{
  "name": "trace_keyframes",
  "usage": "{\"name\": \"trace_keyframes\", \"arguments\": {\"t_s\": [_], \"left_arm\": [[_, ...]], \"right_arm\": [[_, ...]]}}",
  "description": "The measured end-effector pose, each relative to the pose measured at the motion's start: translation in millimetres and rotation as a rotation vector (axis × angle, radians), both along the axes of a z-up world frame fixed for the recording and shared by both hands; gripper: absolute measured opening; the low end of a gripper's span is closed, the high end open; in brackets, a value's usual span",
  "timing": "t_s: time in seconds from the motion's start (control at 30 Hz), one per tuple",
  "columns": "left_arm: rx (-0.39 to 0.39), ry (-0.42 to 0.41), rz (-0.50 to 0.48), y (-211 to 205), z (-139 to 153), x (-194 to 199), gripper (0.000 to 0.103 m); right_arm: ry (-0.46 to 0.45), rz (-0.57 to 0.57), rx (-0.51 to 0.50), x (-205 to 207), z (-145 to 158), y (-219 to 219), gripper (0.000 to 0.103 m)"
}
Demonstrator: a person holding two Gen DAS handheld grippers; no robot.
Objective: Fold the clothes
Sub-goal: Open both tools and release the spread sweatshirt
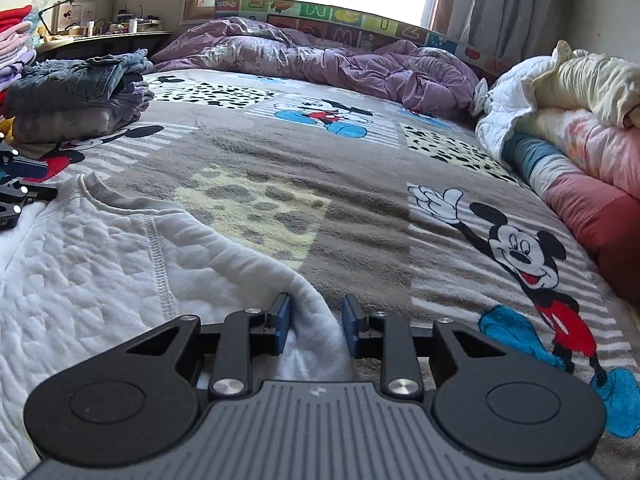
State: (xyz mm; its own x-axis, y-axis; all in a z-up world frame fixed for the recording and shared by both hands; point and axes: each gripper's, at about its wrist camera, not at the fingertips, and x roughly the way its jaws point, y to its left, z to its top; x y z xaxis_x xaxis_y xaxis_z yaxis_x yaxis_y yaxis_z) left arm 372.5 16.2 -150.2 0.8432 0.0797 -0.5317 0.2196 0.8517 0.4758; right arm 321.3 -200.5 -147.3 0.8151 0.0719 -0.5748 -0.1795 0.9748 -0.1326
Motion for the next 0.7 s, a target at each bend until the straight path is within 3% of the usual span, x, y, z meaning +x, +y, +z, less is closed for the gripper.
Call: {"name": "trace_keyframes", "arguments": {"t_s": [0.17,0.3,0.43,0.53,0.7], "left_arm": [[-0.006,0.025,0.097,3,0,14,0.067],[-0.035,0.055,0.142,10,3,23,0.081],[-0.127,0.066,0.181,25,17,20,0.082],[-0.155,0.02,0.211,33,32,9,0.082],[-0.174,-0.062,0.255,47,56,-13,0.082]], "right_arm": [[0.017,-0.046,0.04,4,-4,-10,0.051],[0.053,-0.108,0.194,9,-5,-36,0.063],[0.02,-0.173,0.41,2,3,-67,0.064],[-0.026,-0.22,0.54,-9,12,-90,0.064],[-0.032,-0.276,0.672,-29,13,-125,0.064]]}}
